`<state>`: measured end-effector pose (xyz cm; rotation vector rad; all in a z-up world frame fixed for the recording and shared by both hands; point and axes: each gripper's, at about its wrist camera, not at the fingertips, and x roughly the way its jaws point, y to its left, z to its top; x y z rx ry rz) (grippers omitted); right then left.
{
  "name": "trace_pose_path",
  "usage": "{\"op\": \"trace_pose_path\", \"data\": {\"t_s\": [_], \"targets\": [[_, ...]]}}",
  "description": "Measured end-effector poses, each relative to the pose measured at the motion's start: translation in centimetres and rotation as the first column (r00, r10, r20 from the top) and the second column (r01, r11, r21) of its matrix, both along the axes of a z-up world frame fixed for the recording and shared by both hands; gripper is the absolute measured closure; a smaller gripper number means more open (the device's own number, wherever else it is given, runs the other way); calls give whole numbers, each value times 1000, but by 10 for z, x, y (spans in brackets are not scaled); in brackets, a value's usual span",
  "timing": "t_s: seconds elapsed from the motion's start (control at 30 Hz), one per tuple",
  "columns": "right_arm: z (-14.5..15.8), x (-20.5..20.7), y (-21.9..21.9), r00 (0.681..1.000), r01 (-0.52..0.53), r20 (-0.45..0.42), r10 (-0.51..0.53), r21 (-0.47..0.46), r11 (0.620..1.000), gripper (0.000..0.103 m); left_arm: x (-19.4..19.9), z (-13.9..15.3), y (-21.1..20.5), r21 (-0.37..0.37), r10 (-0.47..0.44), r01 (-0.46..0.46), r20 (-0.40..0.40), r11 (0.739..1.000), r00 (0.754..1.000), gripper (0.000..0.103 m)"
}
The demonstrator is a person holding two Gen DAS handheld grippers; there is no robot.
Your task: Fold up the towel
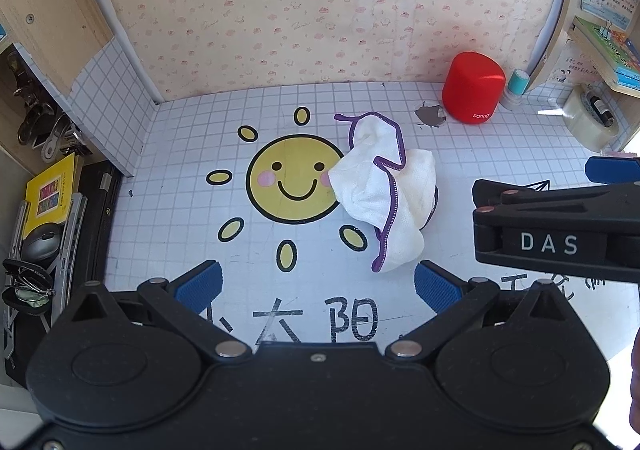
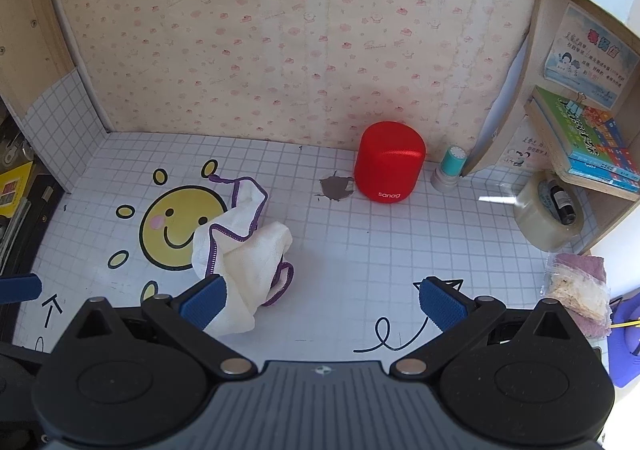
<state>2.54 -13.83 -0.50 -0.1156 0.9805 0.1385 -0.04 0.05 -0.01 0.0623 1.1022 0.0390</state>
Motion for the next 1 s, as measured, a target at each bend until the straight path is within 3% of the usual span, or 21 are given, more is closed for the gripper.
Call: {"op": "trace_pose_path", "data": {"t_s": [1.0], "targets": [[-3,1,10,1000,-14,-10,13,-23,1000,0,6,-9,11,-22,40,-41,-39,999,998,1]]}}
